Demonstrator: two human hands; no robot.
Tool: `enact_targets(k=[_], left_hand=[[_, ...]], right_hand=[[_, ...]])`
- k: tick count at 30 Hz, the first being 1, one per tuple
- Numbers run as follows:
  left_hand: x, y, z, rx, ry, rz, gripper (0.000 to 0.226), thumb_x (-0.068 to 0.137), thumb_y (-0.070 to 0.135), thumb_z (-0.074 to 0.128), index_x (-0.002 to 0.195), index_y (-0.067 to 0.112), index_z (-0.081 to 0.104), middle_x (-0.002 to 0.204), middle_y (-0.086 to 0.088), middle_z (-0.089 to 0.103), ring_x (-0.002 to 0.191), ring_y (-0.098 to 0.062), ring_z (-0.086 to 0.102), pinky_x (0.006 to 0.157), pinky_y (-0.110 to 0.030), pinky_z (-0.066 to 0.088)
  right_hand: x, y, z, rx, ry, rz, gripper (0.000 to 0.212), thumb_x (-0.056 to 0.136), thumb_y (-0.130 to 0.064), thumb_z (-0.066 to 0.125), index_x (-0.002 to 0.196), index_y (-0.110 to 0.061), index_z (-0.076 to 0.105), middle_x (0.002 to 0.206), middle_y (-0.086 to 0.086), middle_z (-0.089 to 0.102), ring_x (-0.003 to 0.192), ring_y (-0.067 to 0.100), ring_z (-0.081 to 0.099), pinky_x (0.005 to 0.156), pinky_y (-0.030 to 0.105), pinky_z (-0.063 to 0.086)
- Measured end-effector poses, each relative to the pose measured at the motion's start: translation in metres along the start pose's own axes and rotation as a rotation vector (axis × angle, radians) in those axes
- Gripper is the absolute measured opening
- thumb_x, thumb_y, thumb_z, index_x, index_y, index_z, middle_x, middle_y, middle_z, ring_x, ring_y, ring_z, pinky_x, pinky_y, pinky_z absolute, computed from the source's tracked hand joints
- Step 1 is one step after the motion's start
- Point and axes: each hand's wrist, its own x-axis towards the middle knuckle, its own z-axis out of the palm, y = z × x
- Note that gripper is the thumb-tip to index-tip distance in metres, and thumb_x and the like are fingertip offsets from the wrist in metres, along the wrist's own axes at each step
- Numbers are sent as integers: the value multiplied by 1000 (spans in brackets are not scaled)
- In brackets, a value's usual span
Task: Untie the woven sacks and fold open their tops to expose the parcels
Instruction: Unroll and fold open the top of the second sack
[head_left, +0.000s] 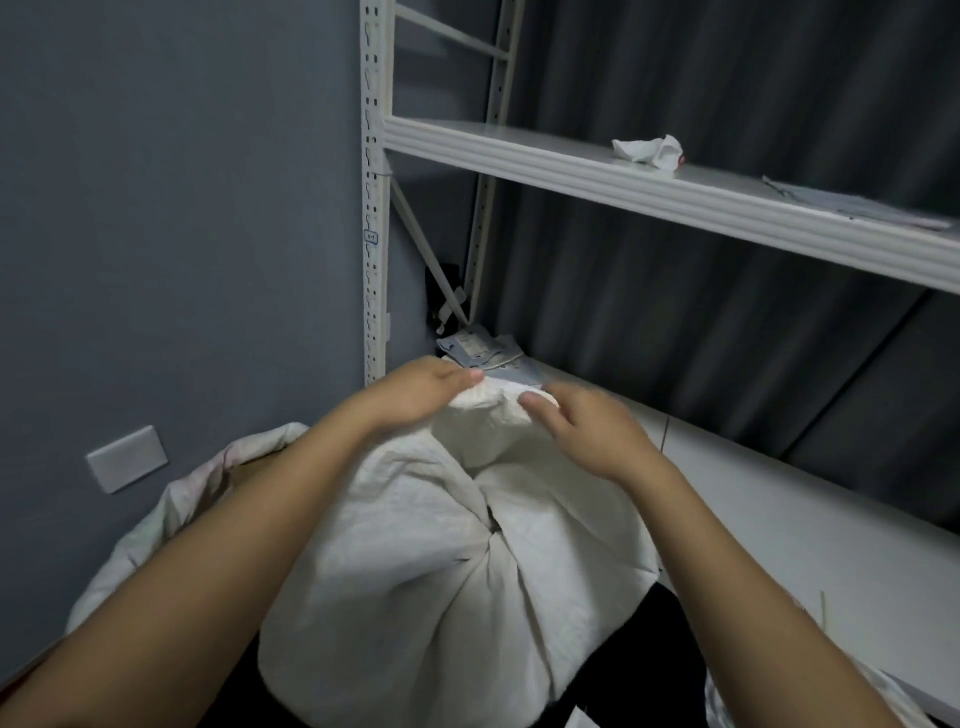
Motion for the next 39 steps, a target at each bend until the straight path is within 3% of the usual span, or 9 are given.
enact_targets(k=[2, 6, 10, 12, 17, 22, 25, 32, 39], left_hand=[[0, 0, 3, 221, 60, 43, 46, 98, 51, 33, 109, 18, 62, 110, -4, 64, 104, -19, 57, 82, -31, 41], [2, 8, 28, 508, 98, 263, 36, 97, 53, 31, 83, 23, 46, 83, 9, 50, 86, -15, 51, 69, -32, 37], [12, -5, 11, 37, 51, 90, 39, 96, 49, 42, 66, 24, 49, 70, 9, 52, 75, -13, 52, 68, -29, 38], [12, -7, 6, 167, 105, 60, 47, 94, 57, 39, 61, 23, 46, 65, 8, 48, 68, -13, 48, 63, -30, 34], [12, 12, 28, 483, 150, 285, 44, 96, 55, 32, 92, 21, 60, 86, 11, 54, 89, -11, 53, 71, -32, 39], [25, -3, 6, 243, 266, 55, 55, 97, 53, 34, 56, 17, 39, 56, 1, 44, 61, -22, 49, 60, -30, 33], [21, 3, 17, 478, 361, 87, 58, 98, 53, 29, 56, 15, 39, 56, 0, 46, 58, -19, 48, 55, -29, 34], [18, 1, 5, 241, 442, 157, 55, 99, 49, 33, 55, 15, 32, 52, 1, 38, 52, -17, 39, 53, -31, 29], [14, -4, 4, 143, 449, 217, 51, 100, 45, 35, 55, 20, 32, 55, 2, 38, 54, -16, 38, 60, -34, 34]], right_hand=[[-1, -1, 7, -58, 1, -16, 44, 98, -55, 33, 76, -20, 50, 76, -3, 58, 76, 18, 53, 63, 33, 36], [-1, -3, 6, 749, -280, 165, 38, 95, -53, 44, 95, -24, 69, 75, -22, 62, 68, -10, 57, 63, 10, 40], [-6, 12, 3, 252, -28, -2, 37, 92, -51, 52, 79, -18, 59, 72, -6, 59, 67, 11, 53, 64, 34, 42], [-10, 11, 7, 142, 30, 12, 45, 93, -53, 48, 71, -15, 53, 65, -2, 55, 65, 16, 50, 62, 37, 39], [-15, 10, 4, 990, -254, 246, 44, 88, -53, 56, 92, -11, 70, 86, 5, 72, 78, 18, 64, 75, 32, 52], [-20, 24, 14, 273, 135, 112, 27, 96, -34, 52, 75, -20, 60, 70, -7, 57, 64, 3, 48, 62, 28, 35], [-19, 16, 20, 509, 134, 187, 29, 99, -29, 47, 74, -18, 58, 70, -6, 56, 65, 4, 49, 65, 23, 35], [-27, 18, 29, 507, 36, 148, 36, 101, -40, 38, 128, -22, 52, 118, -9, 52, 114, 7, 45, 93, 23, 33], [-27, -2, 31, 785, 11, 362, 23, 99, -27, 47, 96, -13, 65, 89, 1, 64, 78, 13, 56, 66, 22, 42]])
